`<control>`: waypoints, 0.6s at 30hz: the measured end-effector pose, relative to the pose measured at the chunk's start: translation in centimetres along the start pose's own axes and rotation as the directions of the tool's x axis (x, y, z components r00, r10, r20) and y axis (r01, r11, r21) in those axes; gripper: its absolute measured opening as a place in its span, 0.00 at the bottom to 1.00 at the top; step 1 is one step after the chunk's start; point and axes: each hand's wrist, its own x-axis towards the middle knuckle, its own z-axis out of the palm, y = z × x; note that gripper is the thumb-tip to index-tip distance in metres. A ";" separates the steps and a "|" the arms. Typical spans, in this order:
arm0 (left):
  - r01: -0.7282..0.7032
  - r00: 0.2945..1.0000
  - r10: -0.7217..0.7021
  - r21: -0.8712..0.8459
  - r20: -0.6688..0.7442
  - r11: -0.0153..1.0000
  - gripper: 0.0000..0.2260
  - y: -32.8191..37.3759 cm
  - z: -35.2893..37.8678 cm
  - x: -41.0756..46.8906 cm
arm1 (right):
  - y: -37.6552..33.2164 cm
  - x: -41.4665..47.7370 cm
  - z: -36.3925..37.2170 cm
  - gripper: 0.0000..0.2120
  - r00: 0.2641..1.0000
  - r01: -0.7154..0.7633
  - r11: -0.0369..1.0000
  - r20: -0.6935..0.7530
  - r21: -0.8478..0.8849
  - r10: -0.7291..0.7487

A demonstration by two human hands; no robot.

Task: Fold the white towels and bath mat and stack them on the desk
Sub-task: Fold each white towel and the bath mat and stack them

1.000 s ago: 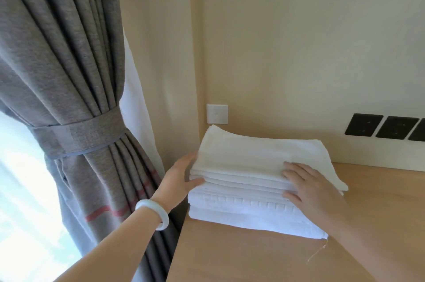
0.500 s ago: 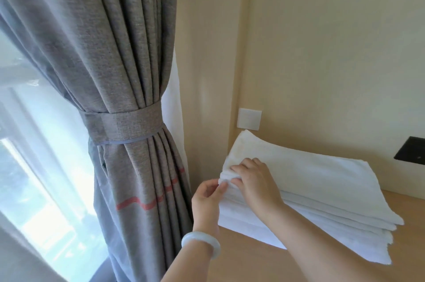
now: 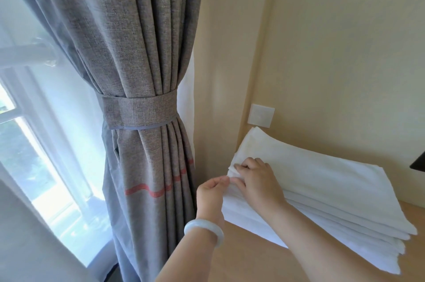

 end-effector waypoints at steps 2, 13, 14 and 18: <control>0.037 0.999 -0.038 -0.035 -0.010 0.999 0.04 0.0 0.2 0.2 | 0.5 -0.1 -0.3 0.14 1.000 0.015 1.000 0.002 0.002 -0.015; 0.102 0.992 -0.086 -0.183 0.089 0.978 0.09 0.5 -0.4 -0.1 | 0.2 -0.4 -0.1 0.18 0.999 -0.042 0.999 0.024 -0.004 0.042; 0.082 0.992 -0.068 -0.134 0.104 0.988 0.09 0.4 -0.6 -0.2 | 0.1 -0.2 -0.3 0.15 0.997 -0.072 0.997 -0.014 0.018 0.073; -0.052 0.996 0.043 0.110 0.081 0.993 0.08 -0.4 -1.3 0.0 | 0.2 0.9 -0.7 0.11 0.979 -0.192 0.962 -0.027 0.193 0.201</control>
